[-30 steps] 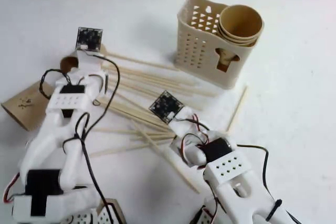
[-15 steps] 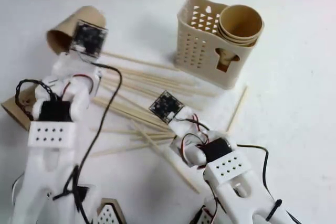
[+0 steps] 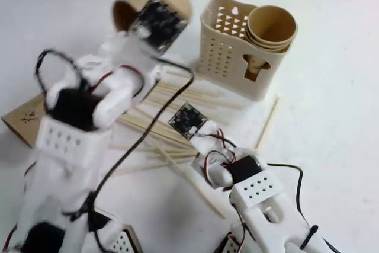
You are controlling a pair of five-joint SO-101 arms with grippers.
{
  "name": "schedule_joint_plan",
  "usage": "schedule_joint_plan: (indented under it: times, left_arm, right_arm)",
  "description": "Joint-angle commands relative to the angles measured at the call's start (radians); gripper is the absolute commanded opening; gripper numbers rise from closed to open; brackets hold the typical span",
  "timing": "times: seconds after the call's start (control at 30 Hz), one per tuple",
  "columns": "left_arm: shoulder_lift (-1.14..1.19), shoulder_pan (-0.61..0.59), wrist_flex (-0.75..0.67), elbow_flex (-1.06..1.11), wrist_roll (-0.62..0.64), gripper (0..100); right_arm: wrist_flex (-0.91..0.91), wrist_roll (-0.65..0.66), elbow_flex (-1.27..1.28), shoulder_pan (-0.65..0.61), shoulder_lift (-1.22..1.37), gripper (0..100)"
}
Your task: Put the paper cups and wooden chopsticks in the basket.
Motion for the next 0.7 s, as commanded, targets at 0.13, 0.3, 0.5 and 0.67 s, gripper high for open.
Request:
schedule_joint_plan:
  times: [0.13, 0.3, 0.5, 0.67]
  left_arm:
    - [0.367, 0.13, 0.199, -0.559, -0.009, 2]
    - [0.558, 0.185, 0.29, -0.85, -0.011, 2]
    - [0.74, 0.251, 0.361, -1.117, -0.058, 2]
    - [0.837, 0.292, 0.368, -1.227, -0.066, 2]
  right_arm:
    - [-0.016, 0.011, -0.006, -0.007, -0.019, 2.4]
    - [-0.016, 0.011, -0.006, -0.007, -0.019, 2.4]
    - [-0.016, 0.011, -0.006, -0.007, -0.019, 2.4]
    - [-0.016, 0.011, -0.006, -0.007, -0.019, 2.4]
